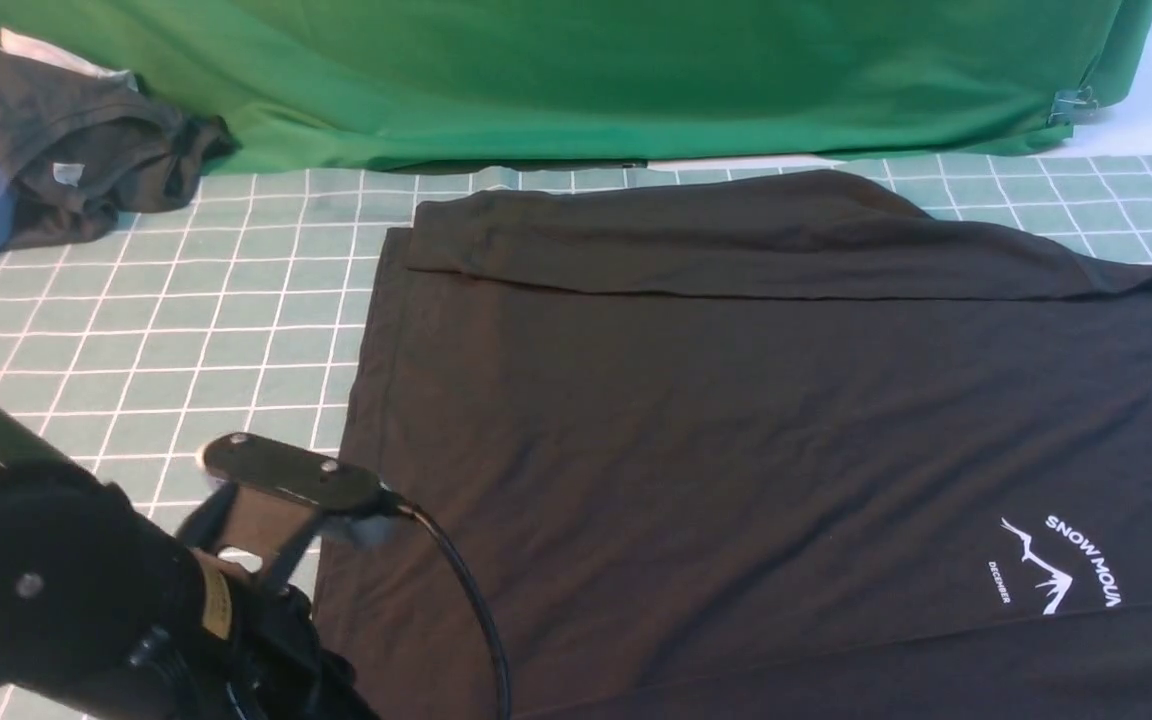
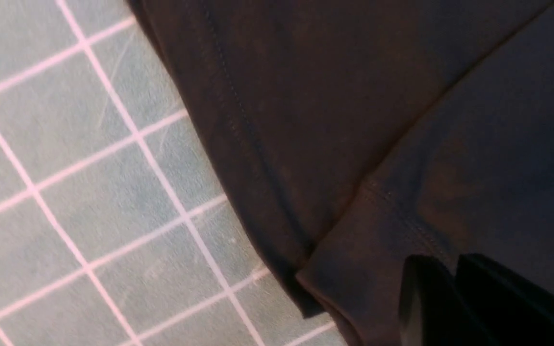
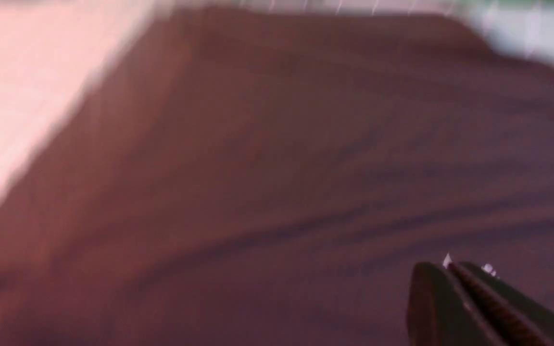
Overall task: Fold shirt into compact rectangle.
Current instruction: 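Grasp the left edge of the dark T-shirt lying flat on the table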
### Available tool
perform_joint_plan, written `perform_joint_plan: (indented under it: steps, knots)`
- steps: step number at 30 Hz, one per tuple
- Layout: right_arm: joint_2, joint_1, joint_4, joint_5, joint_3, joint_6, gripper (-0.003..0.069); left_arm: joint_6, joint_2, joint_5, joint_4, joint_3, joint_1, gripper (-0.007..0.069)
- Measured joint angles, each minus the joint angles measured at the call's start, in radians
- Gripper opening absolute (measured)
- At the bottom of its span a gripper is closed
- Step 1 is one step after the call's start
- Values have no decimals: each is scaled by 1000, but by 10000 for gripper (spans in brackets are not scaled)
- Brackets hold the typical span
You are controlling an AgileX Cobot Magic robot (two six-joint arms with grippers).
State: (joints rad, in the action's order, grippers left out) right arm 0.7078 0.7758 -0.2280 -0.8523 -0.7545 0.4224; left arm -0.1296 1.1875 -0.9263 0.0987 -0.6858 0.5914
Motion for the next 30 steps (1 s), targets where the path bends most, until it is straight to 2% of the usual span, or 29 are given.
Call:
perform_joint_plan:
  steps: [4, 6, 7, 8, 12, 16, 20, 23, 28, 29, 30]
  knots:
    - [83, 121, 3, -5, -20, -13, 22, 13, 51, 4, -13, 10, 2, 186]
    - [95, 145, 3, 4, -20, -13, 22, 34, 90, 11, -6, 28, 4, 259]
    - [97, 153, 4, 9, -21, -13, 22, 46, 119, 22, -1, 41, 5, 308]
    - [97, 154, 4, 11, -21, -13, 22, 48, 124, 22, -1, 42, 5, 316]
    - [97, 154, 1, 13, -23, -10, 22, 83, 205, 75, 0, 52, 6, 454]
    - [97, 154, 0, 14, -23, -5, 22, 93, 247, 136, -1, 52, 6, 496]
    - [97, 154, -1, 14, -23, -5, 22, 113, 265, 143, 0, 52, 6, 477]
    - [97, 154, -1, 15, -23, -5, 24, 120, 276, 137, 10, 52, 6, 398]
    - [97, 154, -1, 15, -23, -5, 26, 141, 306, 126, 25, 52, 6, 220]
    - [97, 154, -1, 15, -23, -5, 26, 141, 308, 126, 25, 52, 6, 213]
    - [97, 154, -1, 15, -23, -5, 27, 152, 321, 125, 26, 52, 6, 160]
